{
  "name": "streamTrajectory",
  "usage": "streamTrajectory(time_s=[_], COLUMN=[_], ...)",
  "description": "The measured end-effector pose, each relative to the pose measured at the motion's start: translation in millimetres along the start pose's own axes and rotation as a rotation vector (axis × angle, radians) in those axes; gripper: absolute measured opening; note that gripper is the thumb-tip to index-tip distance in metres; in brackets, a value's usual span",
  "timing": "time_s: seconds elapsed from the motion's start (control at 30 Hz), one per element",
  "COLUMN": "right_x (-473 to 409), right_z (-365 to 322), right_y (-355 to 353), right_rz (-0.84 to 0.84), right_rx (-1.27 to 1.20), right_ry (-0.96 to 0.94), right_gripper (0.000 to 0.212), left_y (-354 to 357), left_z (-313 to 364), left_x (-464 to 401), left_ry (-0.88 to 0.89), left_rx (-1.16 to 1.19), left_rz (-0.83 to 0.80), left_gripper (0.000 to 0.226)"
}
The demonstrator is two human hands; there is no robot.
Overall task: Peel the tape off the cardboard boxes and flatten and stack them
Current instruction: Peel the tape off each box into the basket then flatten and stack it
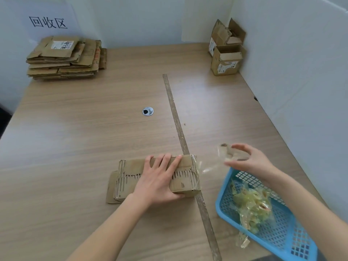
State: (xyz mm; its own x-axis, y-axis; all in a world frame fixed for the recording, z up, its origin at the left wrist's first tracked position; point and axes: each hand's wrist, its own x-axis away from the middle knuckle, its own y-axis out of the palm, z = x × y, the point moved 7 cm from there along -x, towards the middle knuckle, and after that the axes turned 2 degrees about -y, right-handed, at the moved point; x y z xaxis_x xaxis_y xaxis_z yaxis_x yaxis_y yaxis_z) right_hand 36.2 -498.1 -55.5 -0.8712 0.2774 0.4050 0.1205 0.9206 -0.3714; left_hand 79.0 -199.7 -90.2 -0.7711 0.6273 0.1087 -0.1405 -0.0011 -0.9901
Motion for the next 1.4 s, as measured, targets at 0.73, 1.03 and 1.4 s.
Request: streamTrajectory(time_s=[0.73, 1.03, 1.4], right_x=[102, 95, 85], right_z=[-27, -39, -44], right_y=[133, 140, 152], right_rz=[-0.221, -0.133, -0.236], right_rx=[1.02, 1.205, 1.402], right_ry=[-1.053, -1.022, -0.846], right_gripper=[0.053, 0.032, 0.023], left_y=[-2, -3, -6], left_z=[4, 2, 0], left_x=[4, 4, 5], left_ry=[-0.009, 0.003, 0.022], left_rx=[0.051, 0.076, 0.088], left_rz=[0.085, 0.131, 0.143], left_gripper=[0.124, 0.121, 0.119])
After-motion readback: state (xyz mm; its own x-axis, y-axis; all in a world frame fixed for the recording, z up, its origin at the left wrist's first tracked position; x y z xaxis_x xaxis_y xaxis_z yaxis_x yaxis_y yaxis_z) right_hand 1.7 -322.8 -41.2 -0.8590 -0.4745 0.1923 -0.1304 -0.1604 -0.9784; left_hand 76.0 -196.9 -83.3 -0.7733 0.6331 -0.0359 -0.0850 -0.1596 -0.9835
